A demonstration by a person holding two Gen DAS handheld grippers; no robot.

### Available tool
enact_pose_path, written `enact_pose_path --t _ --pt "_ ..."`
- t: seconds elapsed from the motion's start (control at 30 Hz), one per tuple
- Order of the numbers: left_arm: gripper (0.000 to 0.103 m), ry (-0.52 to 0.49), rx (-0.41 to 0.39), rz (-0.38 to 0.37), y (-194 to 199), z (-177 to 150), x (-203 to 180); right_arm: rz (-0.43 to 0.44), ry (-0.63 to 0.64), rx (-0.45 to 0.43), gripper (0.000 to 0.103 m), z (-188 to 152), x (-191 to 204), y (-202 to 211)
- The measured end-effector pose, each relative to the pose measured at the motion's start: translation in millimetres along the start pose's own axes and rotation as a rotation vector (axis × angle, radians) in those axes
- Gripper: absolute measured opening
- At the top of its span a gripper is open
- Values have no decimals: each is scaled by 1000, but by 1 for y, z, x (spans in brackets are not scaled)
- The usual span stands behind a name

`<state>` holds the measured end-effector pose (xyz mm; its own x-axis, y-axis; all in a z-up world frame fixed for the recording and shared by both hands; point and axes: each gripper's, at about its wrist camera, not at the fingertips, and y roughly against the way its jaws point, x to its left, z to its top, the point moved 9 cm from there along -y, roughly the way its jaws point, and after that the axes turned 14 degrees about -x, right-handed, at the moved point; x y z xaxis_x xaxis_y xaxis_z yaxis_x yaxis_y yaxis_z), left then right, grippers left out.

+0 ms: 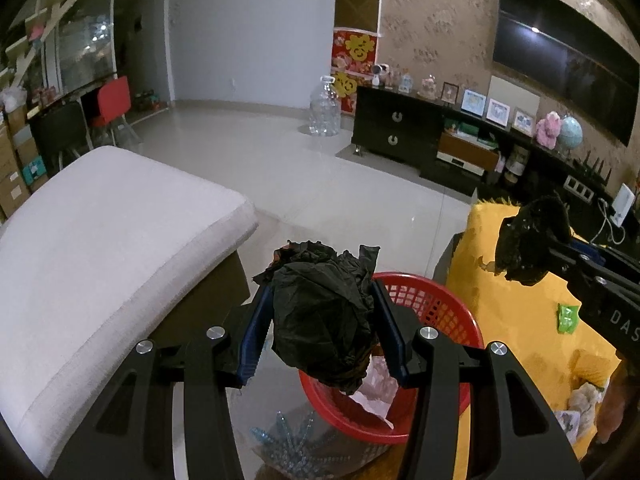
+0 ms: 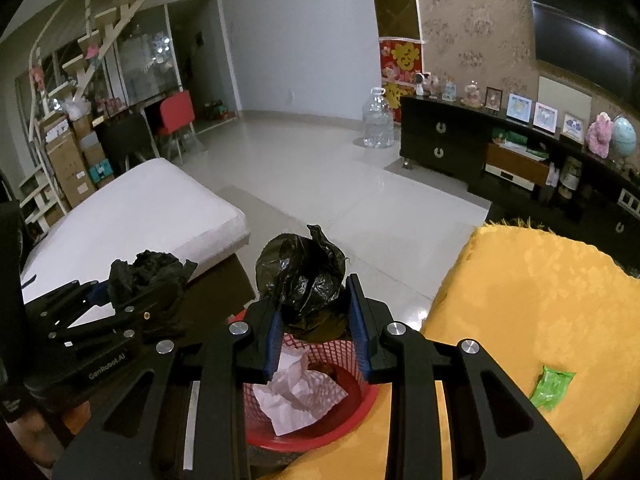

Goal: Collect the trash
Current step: 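Carry both black bags over the red wastebasket with both tools, then open both tools to drop the black bags into the wastebasket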

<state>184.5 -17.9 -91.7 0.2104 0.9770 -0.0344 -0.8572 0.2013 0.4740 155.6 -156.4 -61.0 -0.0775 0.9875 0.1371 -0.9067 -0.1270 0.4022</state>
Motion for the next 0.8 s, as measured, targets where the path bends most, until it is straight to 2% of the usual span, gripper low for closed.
enact_pose_path --t 0.37,0.63,0.8 --pt "47 3 111 -18 -26 -38 -3 -4 0 59 29 -24 -2 -18" --pt "48 1 224 -45 -48 -73 -9 1 -26 154 30 -56 -9 -40" --pt "48 -8 232 -63 -49 -77 -14 2 -28 187 31 -67 -11 -45"
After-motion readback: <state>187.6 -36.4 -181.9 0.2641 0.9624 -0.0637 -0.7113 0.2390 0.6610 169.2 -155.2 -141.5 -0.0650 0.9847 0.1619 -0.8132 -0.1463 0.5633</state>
